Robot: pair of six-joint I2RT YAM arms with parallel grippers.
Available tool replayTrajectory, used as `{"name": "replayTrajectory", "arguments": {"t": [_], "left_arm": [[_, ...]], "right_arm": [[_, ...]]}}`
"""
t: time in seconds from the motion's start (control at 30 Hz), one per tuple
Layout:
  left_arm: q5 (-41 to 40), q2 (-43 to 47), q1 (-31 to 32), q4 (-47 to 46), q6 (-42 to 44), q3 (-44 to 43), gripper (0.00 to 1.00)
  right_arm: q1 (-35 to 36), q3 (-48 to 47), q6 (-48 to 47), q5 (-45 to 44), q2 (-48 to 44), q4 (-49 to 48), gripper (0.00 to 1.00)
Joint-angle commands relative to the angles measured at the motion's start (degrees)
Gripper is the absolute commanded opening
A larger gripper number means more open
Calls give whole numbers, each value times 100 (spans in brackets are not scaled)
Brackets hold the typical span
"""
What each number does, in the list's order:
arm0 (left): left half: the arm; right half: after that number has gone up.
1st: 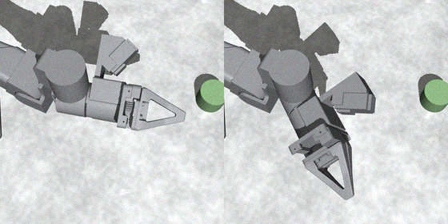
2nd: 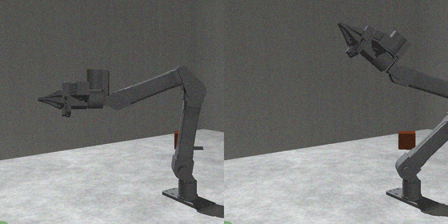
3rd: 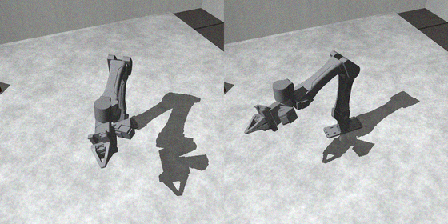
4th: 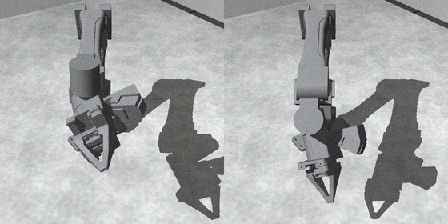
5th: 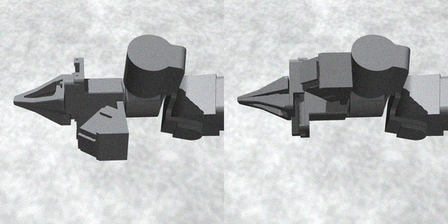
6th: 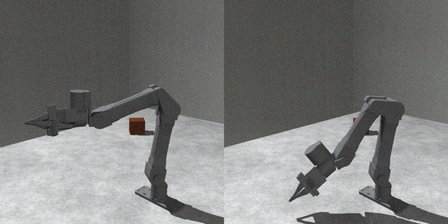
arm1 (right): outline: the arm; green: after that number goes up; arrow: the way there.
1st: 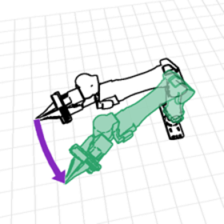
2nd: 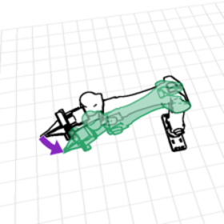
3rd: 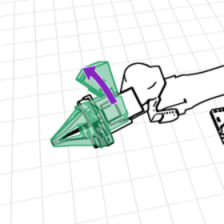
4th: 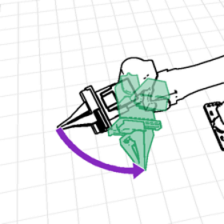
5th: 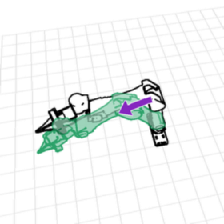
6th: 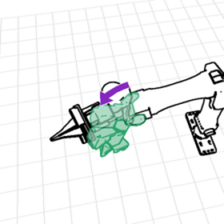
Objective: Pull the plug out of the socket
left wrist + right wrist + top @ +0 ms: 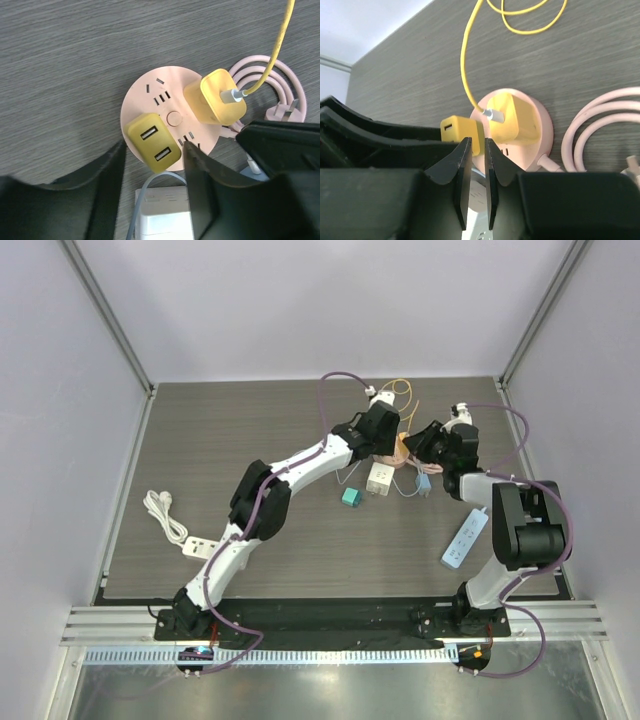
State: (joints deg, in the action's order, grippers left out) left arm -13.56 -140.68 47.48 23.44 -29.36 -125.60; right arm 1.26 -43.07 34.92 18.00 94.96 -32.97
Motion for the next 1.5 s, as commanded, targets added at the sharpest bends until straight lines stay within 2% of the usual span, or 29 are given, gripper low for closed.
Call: {"name": "replayTrajectory", "arguments": {"t": [0.0, 0.27, 0.77, 0.93, 1.27, 1.47], "left_arm": [[-191, -73, -29, -208, 168, -245, 48], [-85, -249, -64, -173, 133, -412, 36], [-33, -293, -99, -208, 256, -588, 1], [-15, -249, -99, -191, 247, -544, 0], [11, -205, -99, -200, 80, -544, 0], [91, -214, -99, -252, -34, -553, 0]], "right_arm": [[164, -210, -380, -349, -232, 158, 22], [173, -333, -345, -183, -22, 151, 22], [208, -360, -301, -25, -29, 238, 22], [252, -281, -293, -60, -127, 414, 21], [410, -668, -301, 81, 462, 652, 21], [446, -782, -468, -235, 480, 1037, 21]]}}
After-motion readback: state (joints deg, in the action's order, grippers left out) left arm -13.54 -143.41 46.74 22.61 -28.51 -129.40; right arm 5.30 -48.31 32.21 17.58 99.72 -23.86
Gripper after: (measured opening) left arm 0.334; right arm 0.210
